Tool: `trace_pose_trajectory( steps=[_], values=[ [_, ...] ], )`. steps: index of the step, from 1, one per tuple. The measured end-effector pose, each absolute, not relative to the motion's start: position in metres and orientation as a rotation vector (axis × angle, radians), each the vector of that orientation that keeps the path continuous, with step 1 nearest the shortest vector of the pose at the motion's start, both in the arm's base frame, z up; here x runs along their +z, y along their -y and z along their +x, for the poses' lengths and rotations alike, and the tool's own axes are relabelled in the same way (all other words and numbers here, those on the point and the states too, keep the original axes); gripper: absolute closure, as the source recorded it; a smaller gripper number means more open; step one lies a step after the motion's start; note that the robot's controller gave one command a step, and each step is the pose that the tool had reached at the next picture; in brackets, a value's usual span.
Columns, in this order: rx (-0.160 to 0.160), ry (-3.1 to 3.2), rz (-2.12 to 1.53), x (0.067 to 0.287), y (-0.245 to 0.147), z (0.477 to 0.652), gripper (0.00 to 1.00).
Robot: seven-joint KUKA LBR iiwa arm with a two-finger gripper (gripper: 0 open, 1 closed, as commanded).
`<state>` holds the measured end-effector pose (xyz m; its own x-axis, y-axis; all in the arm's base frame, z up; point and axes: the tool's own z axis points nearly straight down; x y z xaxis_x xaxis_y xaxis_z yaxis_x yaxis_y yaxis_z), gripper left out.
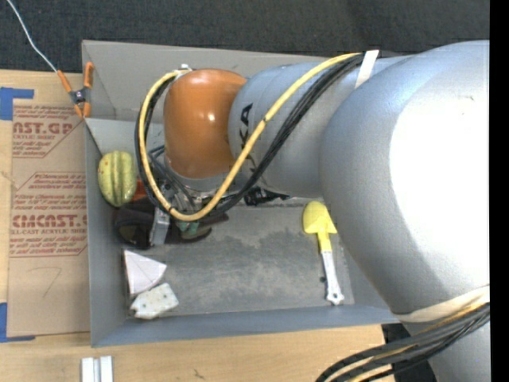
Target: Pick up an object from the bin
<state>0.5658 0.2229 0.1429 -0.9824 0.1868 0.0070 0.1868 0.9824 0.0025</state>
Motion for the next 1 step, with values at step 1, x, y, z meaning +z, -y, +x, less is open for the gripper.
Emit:
trace_pose_trajectory(
  steps=[1],
  values=[
    [-0.005,3.121,-0.294,0.1566,-0.2228,0.5656,1.00]
  ],
)
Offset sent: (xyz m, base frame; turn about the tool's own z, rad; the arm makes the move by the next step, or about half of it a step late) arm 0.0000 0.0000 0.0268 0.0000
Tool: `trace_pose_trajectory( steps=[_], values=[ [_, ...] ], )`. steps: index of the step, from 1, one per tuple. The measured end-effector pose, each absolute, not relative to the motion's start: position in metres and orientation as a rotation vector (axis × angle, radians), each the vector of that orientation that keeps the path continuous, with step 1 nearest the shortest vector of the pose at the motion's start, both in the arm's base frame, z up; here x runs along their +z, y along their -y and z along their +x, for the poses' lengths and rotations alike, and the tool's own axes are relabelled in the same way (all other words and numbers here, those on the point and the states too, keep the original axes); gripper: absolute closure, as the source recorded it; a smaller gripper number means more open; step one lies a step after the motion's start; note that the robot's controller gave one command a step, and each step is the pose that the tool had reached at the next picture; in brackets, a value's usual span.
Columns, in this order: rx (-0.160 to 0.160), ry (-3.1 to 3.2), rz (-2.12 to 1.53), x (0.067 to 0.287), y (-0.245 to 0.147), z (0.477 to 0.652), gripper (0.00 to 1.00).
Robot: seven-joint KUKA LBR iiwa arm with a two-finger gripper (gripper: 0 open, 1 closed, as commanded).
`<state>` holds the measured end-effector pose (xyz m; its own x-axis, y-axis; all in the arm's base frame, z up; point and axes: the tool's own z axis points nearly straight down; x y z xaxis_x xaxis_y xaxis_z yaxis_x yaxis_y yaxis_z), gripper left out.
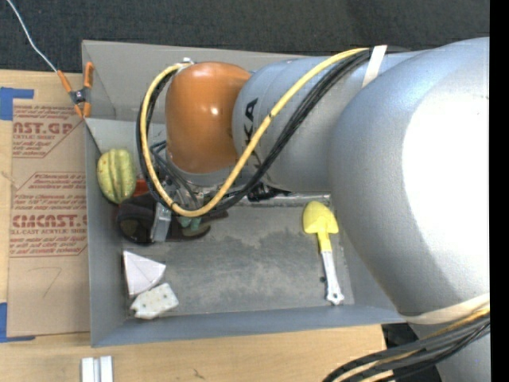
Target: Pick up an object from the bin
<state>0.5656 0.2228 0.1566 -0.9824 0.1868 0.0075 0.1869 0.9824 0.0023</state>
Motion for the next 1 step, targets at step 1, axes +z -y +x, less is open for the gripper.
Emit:
trace_pose_trajectory(
  steps=[1],
  values=[
    [-0.007,3.123,-0.294,0.1656,-0.2232,0.5663,1.00]
  ],
)
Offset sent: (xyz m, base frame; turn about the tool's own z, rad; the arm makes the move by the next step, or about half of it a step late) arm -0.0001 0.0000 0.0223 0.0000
